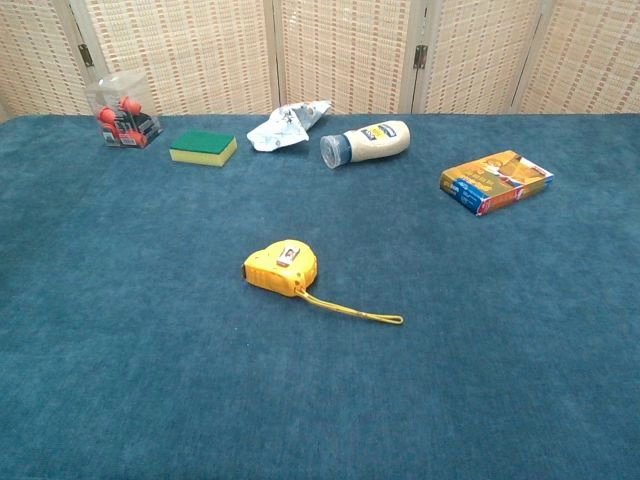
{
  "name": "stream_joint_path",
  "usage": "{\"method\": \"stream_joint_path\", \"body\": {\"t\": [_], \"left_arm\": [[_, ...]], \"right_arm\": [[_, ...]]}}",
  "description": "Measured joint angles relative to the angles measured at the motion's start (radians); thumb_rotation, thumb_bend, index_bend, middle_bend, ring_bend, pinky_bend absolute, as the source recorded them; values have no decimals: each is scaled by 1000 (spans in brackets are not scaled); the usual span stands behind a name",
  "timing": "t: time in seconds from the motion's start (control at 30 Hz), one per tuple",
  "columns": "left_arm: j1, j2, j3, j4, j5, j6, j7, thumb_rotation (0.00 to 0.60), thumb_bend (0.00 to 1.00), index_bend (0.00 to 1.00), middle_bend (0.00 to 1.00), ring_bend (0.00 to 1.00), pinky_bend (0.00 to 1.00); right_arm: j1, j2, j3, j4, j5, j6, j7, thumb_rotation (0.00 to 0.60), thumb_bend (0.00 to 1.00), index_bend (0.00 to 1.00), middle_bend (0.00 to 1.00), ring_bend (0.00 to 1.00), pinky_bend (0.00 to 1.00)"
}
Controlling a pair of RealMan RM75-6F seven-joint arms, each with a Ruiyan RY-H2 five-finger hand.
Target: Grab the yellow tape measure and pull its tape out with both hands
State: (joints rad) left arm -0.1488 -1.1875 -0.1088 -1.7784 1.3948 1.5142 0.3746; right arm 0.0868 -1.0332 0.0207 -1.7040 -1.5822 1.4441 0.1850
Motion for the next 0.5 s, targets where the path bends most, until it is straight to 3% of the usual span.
{"method": "stream_joint_path", "body": {"t": [0.5], "left_arm": [[-7,-3,-5,7,2,-4,-3,500,342,130,13,0,0]], "right_arm": [[13,6,1,-23,10,-18,-33,600,303,0,68,113,91]]}}
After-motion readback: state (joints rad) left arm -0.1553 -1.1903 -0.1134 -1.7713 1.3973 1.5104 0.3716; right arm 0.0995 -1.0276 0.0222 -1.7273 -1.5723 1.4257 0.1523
